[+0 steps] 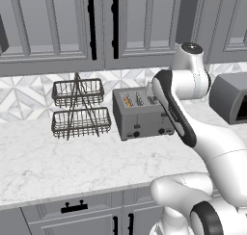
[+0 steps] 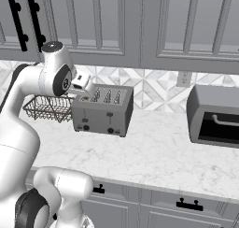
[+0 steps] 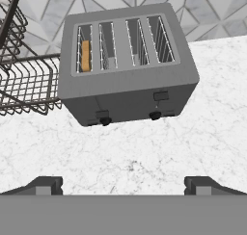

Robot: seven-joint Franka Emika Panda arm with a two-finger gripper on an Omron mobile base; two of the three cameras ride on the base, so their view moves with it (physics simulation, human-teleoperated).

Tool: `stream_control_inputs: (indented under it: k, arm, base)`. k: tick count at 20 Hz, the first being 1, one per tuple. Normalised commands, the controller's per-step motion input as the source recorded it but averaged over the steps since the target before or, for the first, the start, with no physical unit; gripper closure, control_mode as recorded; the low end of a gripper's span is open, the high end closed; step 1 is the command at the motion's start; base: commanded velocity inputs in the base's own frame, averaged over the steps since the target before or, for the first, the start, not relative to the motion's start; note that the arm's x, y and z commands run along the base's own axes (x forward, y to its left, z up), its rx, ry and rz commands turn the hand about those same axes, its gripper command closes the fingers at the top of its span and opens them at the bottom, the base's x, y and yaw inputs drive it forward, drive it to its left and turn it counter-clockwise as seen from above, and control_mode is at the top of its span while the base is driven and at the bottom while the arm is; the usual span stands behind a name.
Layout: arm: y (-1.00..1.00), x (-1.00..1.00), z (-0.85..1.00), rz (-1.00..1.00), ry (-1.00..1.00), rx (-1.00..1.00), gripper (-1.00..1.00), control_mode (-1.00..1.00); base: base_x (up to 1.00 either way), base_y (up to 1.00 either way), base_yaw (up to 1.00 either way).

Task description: Start the toaster. Once the lever pops up, take the bread to the plate on the dining counter.

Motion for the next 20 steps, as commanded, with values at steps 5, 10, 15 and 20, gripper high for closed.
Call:
stream_control_inputs:
  k: [5, 10, 15, 20]
  arm:
    - [0.00, 0.00, 0.00, 0.00, 0.00, 0.00, -1.00, -1.00]
    - [0.00, 0.00, 0.00, 0.00, 0.00, 0.00, -1.00, -1.00]
    - [0.00, 0.00, 0.00, 0.00, 0.00, 0.00, -1.00, -1.00]
    - [0.00, 0.00, 0.00, 0.00, 0.00, 0.00, -1.00, -1.00]
  base:
    - [0.00, 0.00, 0.00]
    - [0.00, 0.00, 0.00]
    - [0.00, 0.00, 0.00]
    - [0.00, 0.00, 0.00]
